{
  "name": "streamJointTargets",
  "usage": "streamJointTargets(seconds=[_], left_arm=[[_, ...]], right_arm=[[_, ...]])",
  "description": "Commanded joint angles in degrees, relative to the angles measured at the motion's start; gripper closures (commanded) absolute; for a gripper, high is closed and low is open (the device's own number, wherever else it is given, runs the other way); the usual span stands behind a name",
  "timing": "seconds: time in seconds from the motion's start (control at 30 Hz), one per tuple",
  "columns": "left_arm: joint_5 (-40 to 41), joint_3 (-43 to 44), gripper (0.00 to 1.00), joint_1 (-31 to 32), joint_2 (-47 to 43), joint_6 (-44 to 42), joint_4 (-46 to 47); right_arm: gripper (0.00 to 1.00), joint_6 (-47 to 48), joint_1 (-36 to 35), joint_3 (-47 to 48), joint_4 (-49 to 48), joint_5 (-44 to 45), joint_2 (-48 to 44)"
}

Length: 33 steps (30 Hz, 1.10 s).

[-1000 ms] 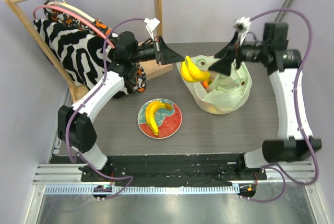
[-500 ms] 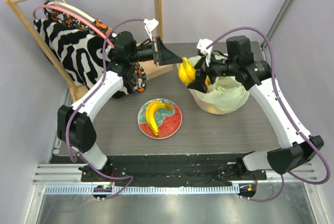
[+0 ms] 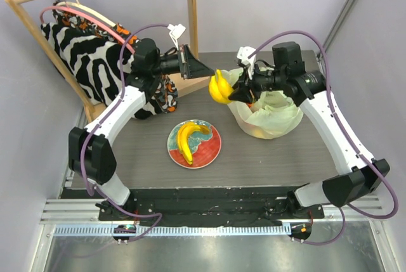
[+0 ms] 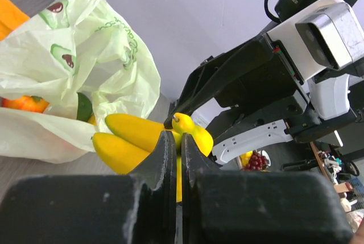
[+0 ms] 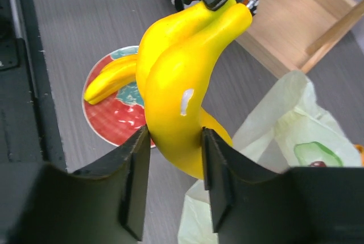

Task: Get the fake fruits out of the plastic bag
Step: Place the fake fruit on the plate.

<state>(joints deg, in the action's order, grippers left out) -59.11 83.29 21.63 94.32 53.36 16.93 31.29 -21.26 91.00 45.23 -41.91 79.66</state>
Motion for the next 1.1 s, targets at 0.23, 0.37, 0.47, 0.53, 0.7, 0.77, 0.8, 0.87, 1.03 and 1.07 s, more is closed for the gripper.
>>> streamJointTargets(seconds=[0.23,0.37,0.47,0.53,0.7,0.77,0.8,0.87,1.03,1.07], left_arm=[[5.14,-1.81,0.40,-4.22,-2.56,-8.19,-10.32],[11.02,-0.32,0.24,-10.63,-4.58,-14.58,-16.65],[14.02,0.82,0.23,-15.73,-6.51,-16.88,-18.68],[15.60,1.61,0.23,-18.01,-7.75,-19.16,-20.87],[17.36,0.92,0.23,-19.25,-12.13,-25.40,-25.45],[18.07,-1.19,0.23,-19.52,-13.63,-26.03,-25.80],[18.15,-2.15,0.23,-19.61,-14.95,-26.46,-25.98],[18.16,-4.35,0.23,-19.69,-15.92,-26.91,-25.81],[16.84,-7.34,0.23,-19.69,-17.50,-24.90,-24.66],[16.31,-7.78,0.22,-19.69,-17.51,-24.54,-24.49]], right_arm=[[0.77,-14.84,-0.54,-0.47,-7.51,-5.20,5.86],[0.80,-27.74,-0.45,-3.02,-12.53,-5.03,6.82],[0.91,-41.01,-0.54,-6.88,-15.34,-3.00,7.70],[0.91,-49.11,-0.63,-10.56,-15.79,-1.95,8.41],[0.99,-55.81,-2.29,-14.89,-12.02,3.23,9.55],[0.99,-57.30,-2.91,-14.80,-11.22,3.33,11.21],[0.99,-57.56,-3.09,-14.63,-10.70,3.15,11.83],[0.99,-58.18,-3.88,-14.27,-8.50,3.41,13.41],[0.99,-59.15,-7.48,-14.45,-4.29,7.18,14.12],[0.99,-59.85,-8.18,-14.45,-3.49,8.24,14.56]])
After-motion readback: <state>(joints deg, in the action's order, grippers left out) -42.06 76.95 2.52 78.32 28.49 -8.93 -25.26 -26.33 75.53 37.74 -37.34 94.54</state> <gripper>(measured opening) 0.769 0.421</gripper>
